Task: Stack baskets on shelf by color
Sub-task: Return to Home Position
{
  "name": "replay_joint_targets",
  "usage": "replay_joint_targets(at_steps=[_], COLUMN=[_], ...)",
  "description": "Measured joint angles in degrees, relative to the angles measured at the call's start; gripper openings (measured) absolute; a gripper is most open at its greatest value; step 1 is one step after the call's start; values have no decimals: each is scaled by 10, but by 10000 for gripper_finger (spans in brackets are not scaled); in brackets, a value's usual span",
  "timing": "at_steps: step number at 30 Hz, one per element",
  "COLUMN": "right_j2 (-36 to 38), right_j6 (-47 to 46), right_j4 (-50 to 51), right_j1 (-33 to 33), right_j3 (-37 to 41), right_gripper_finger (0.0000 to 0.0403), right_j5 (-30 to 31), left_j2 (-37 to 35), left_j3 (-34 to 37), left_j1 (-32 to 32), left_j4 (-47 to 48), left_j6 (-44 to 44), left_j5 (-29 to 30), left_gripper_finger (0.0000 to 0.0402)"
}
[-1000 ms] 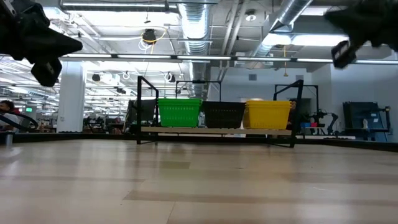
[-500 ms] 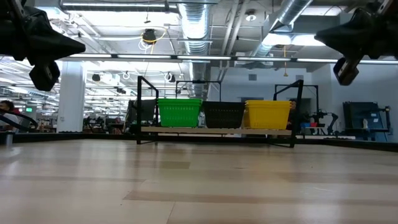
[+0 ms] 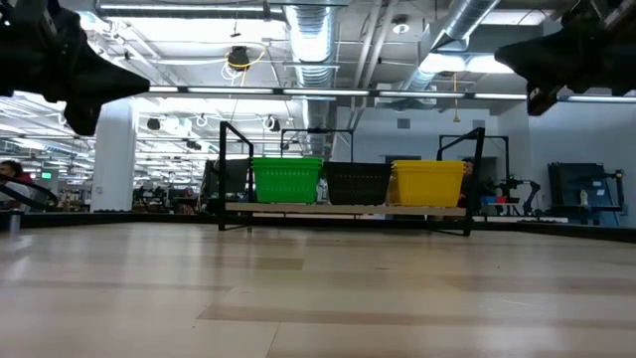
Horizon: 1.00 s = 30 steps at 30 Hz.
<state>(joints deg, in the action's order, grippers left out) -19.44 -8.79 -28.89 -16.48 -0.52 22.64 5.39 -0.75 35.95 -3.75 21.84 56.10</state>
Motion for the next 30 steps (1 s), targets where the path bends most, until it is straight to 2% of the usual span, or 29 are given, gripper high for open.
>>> replay_joint_targets(at_steps=[2,5,9,15,19,24,30], right_j2=[0,0,0,0,0,0,0], right_j6=[38,44,57,82,79,72,70], right_j4=[1,7,32,32,37,52,57], right_j1=[23,64,124,215,262,289,289], right_j3=[0,0,0,0,0,0,0], right_gripper_finger=[46,46,46,46,46,46,46], right_j5=[-45,-99,-156,-241,-287,-318,-319], left_j2=[0,-2,-2,-2,-2,-2,-2], left_j3=[0,0,0,0,0,0,0], left_j1=[-29,-81,-159,-280,-338,-371,-374], left_j4=[0,-2,-10,-27,-19,-9,8], left_j6=[-28,-76,-135,-167,-153,-144,-131], left_j5=[-40,-100,-211,-358,-416,-479,-488], left_gripper_finger=[0,0,0,0,0,0,0])
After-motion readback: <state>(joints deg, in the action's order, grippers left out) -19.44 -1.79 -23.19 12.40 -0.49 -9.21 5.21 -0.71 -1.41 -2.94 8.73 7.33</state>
